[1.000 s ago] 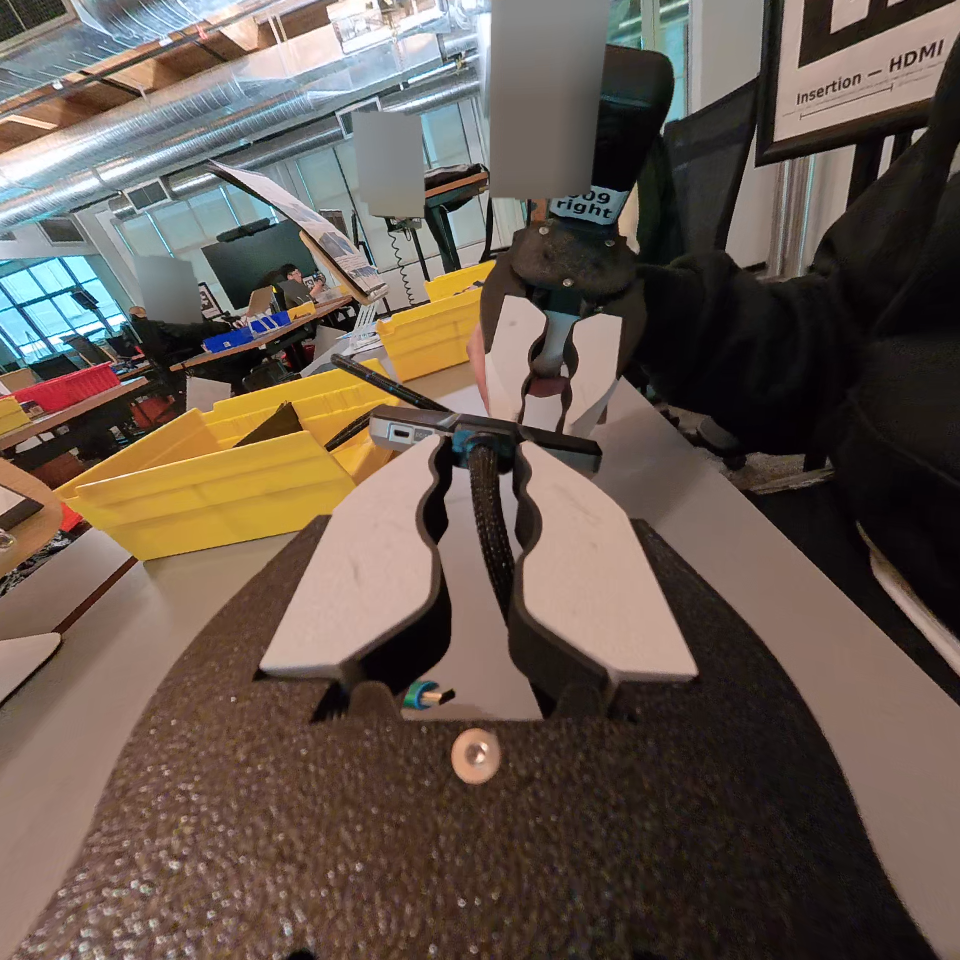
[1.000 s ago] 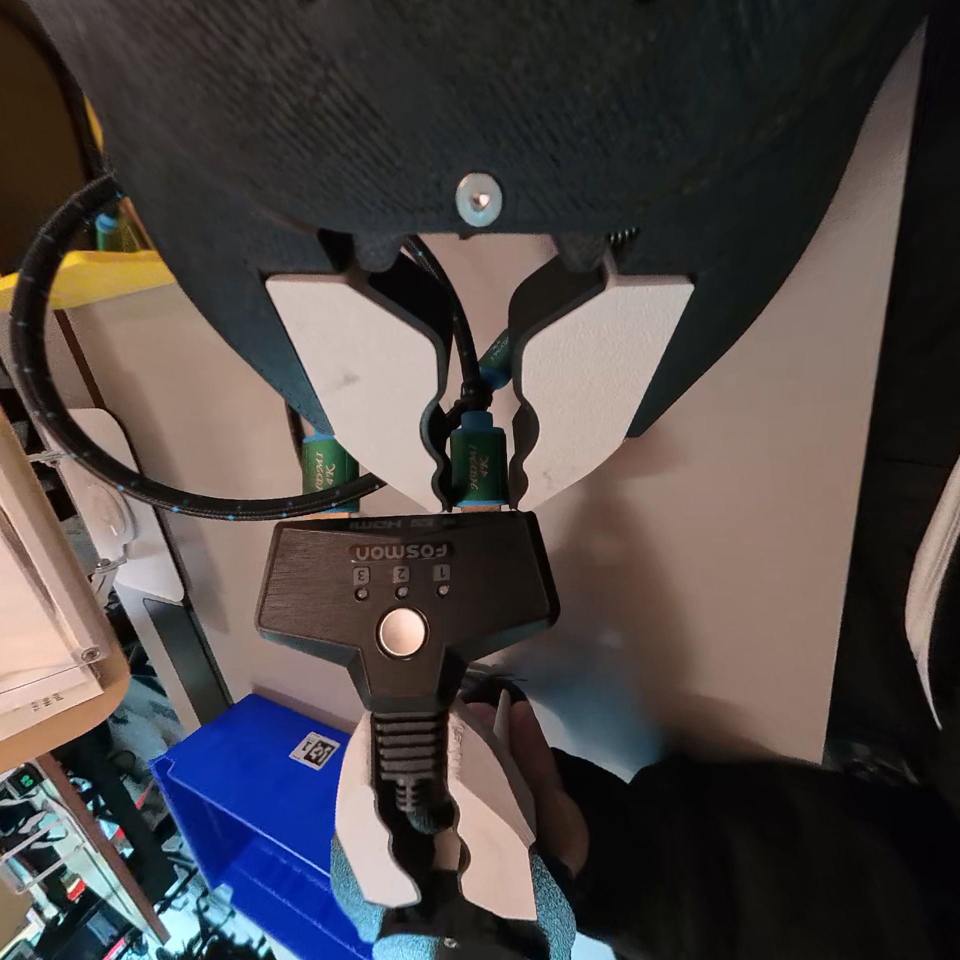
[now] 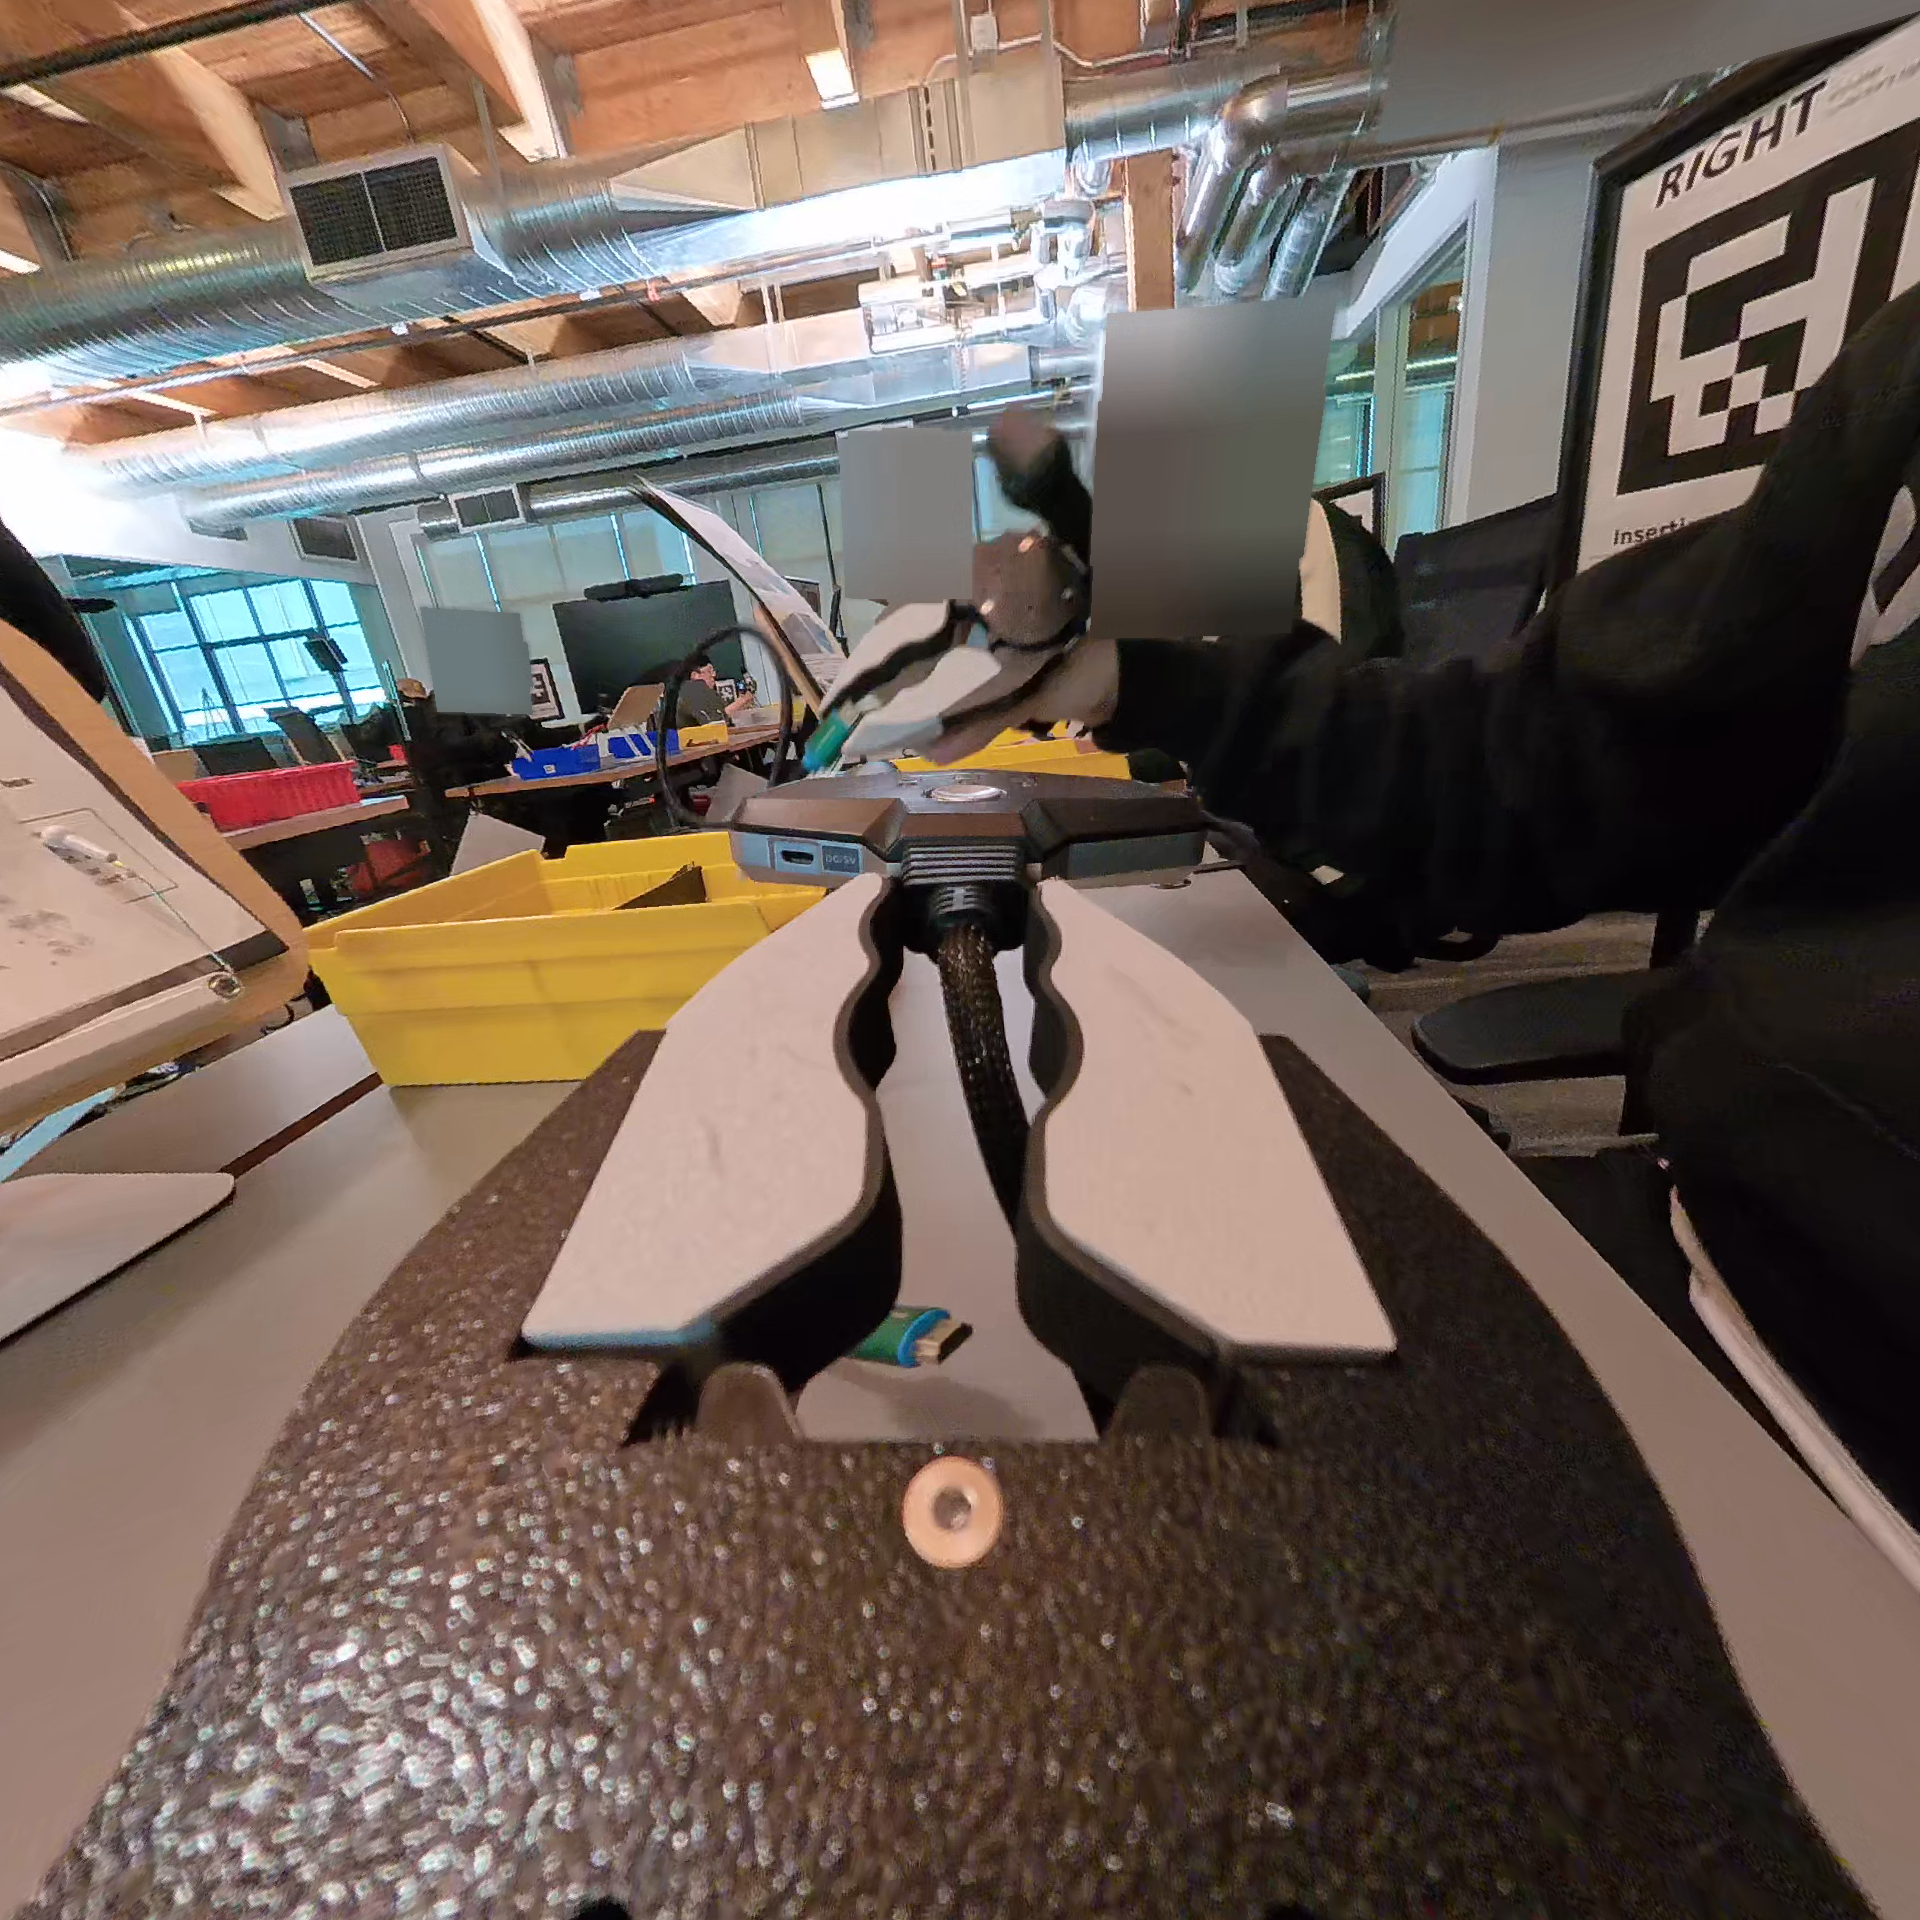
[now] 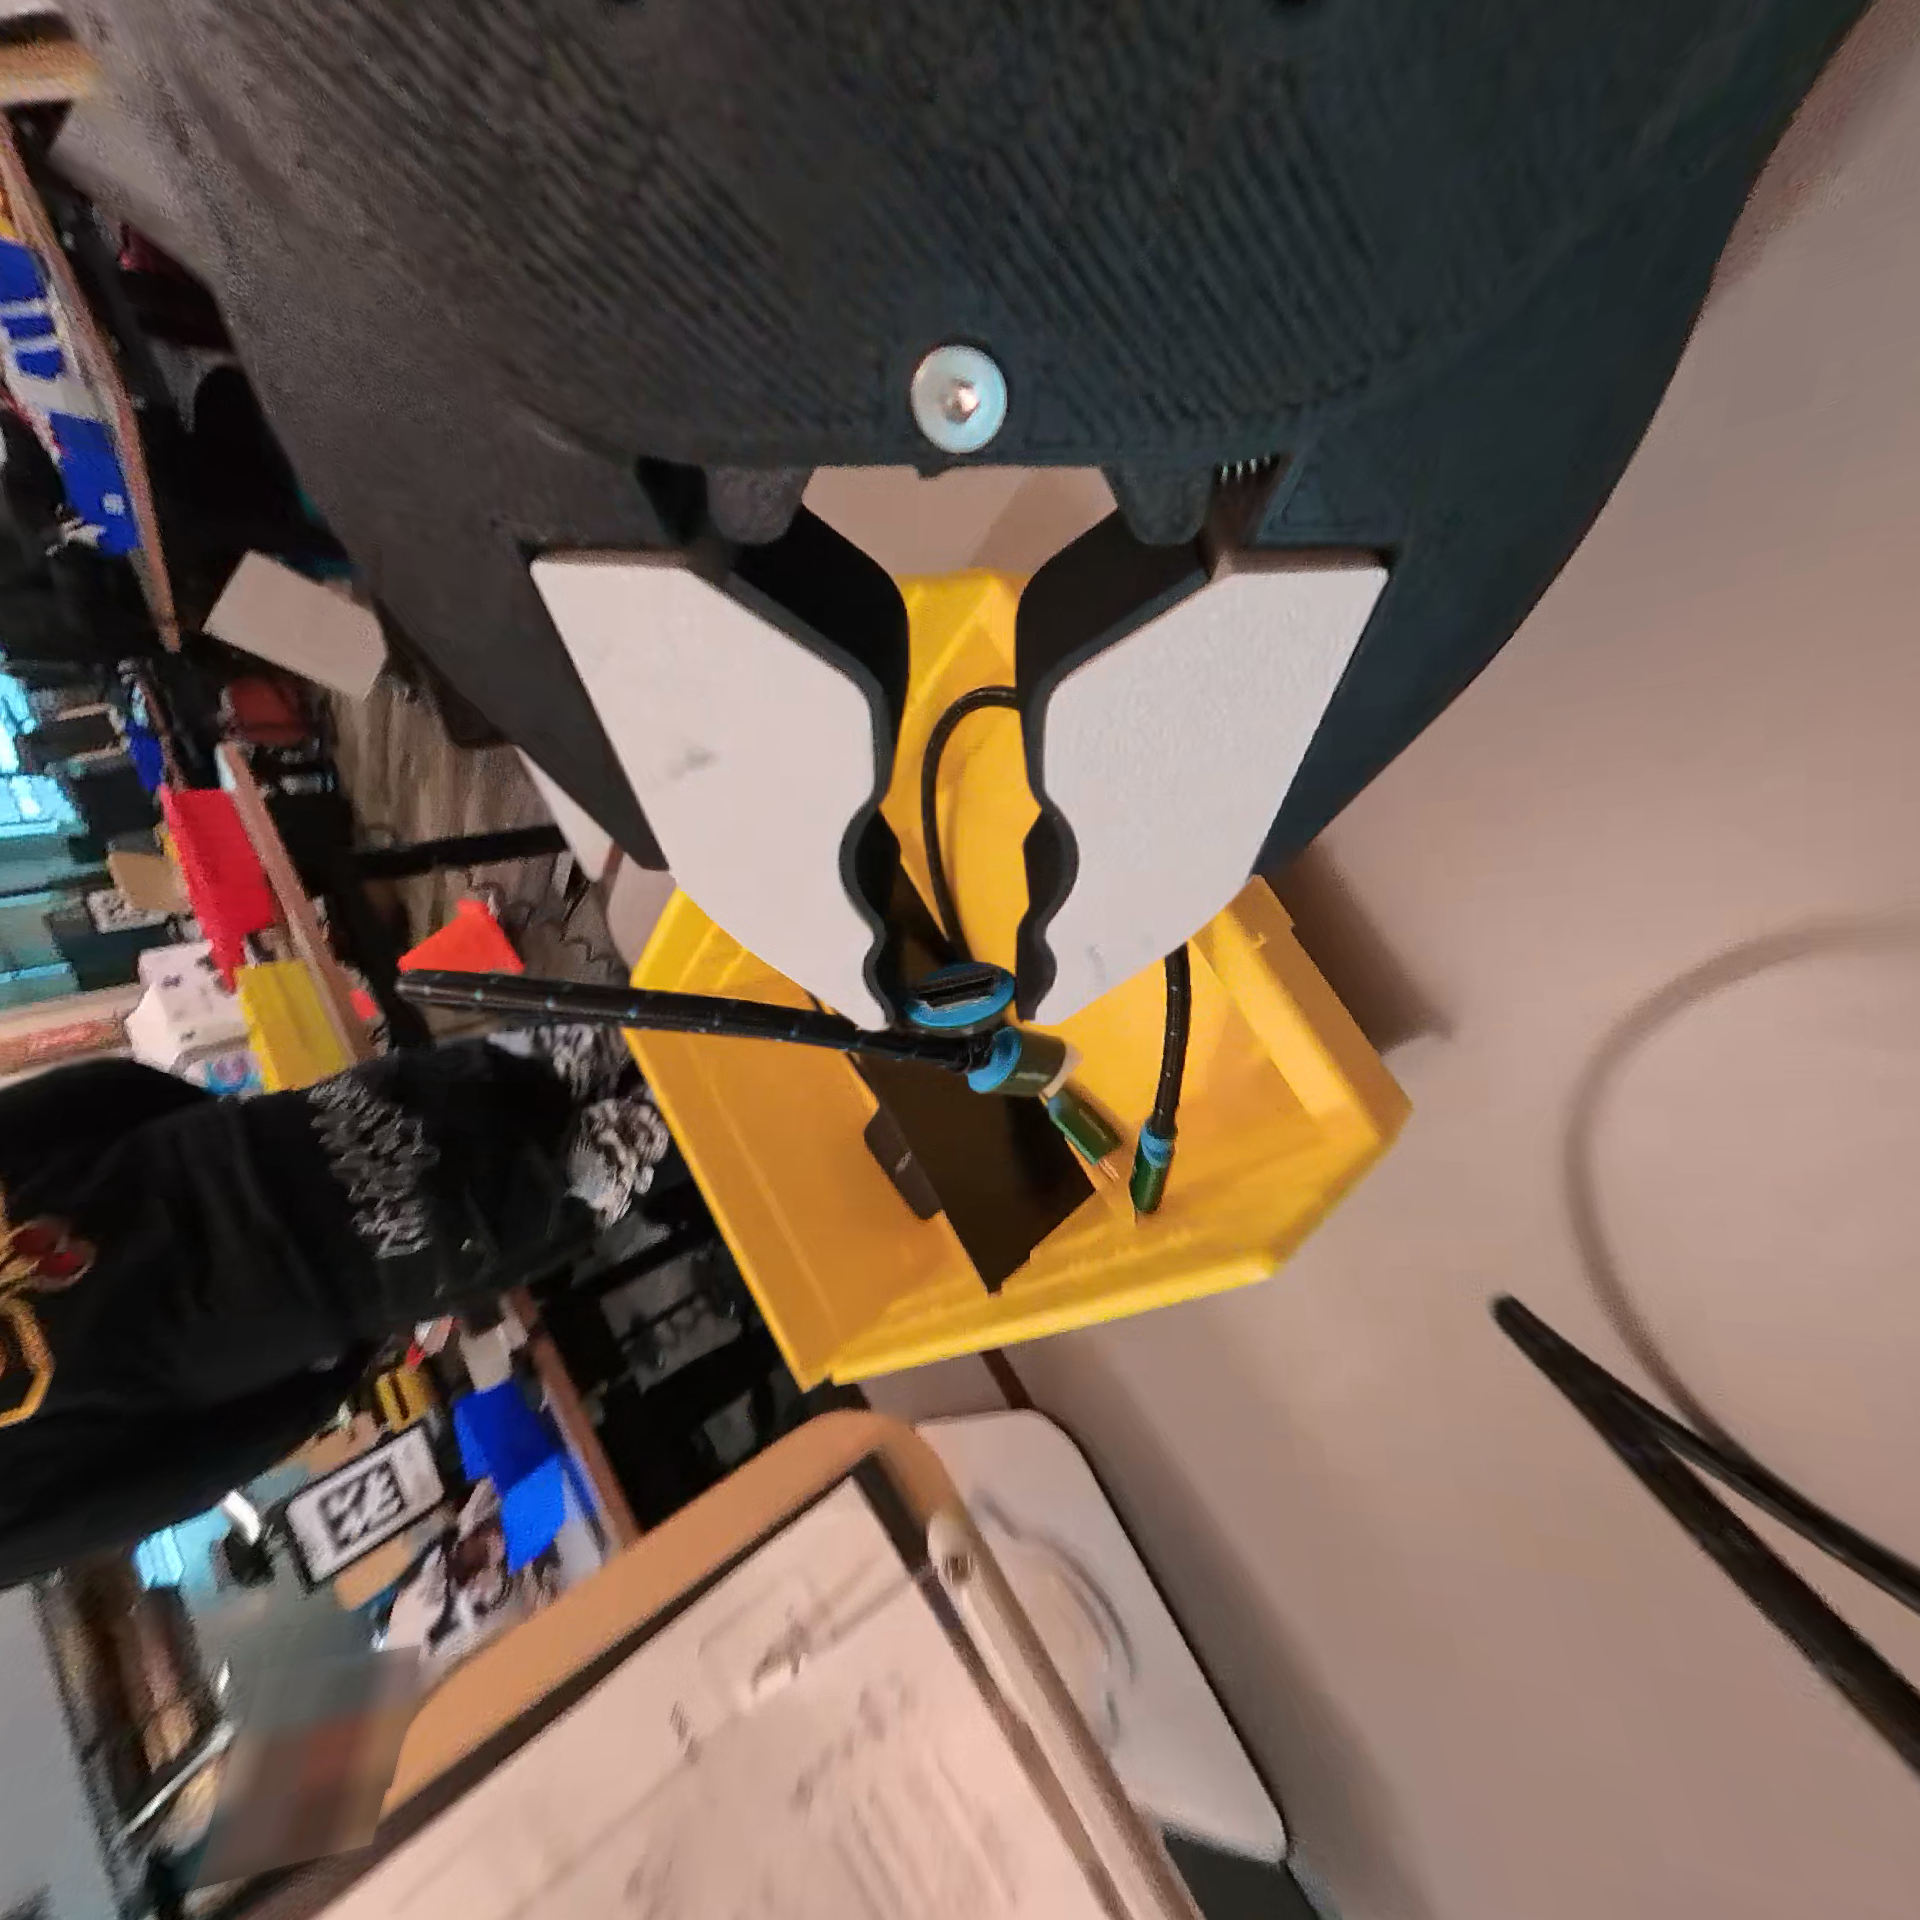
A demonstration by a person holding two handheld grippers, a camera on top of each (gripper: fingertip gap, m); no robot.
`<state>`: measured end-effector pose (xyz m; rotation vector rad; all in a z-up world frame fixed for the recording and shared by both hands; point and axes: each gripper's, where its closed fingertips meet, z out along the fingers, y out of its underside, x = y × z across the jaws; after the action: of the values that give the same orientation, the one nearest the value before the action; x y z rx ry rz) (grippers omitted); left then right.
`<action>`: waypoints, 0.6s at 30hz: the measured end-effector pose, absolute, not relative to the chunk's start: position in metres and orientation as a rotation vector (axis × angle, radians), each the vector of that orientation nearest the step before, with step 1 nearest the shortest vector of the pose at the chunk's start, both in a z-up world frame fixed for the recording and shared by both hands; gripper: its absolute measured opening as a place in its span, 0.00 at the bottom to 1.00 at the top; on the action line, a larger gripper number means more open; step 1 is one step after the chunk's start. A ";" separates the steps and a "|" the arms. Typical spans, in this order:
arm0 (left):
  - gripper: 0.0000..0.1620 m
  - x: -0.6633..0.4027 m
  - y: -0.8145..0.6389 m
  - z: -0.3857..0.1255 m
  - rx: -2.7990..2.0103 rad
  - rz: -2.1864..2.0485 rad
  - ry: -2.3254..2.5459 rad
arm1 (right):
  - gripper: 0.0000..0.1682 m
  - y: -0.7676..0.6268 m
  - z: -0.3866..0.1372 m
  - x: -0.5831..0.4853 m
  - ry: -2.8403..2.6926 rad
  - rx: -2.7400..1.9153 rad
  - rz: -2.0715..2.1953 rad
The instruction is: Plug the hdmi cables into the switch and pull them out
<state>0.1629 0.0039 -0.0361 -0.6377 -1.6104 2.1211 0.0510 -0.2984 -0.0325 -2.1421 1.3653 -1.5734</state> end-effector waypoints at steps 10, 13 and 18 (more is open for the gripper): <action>0.13 0.164 0.005 -0.036 -0.624 2.120 -1.598 | 0.12 -0.337 -0.074 0.073 1.680 -1.543 -1.298; 0.13 0.166 0.006 -0.035 -0.617 2.123 -1.590 | 0.22 -0.339 -0.112 0.061 1.807 -1.462 -1.059; 0.13 0.167 0.002 -0.036 -0.603 2.129 -1.611 | 0.45 -0.310 -0.075 0.044 1.794 -1.308 -1.151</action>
<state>0.1667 0.0023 -0.0356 -0.6025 -1.6114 2.1293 0.0440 -0.3102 -0.0754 -1.3077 1.7938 -1.1512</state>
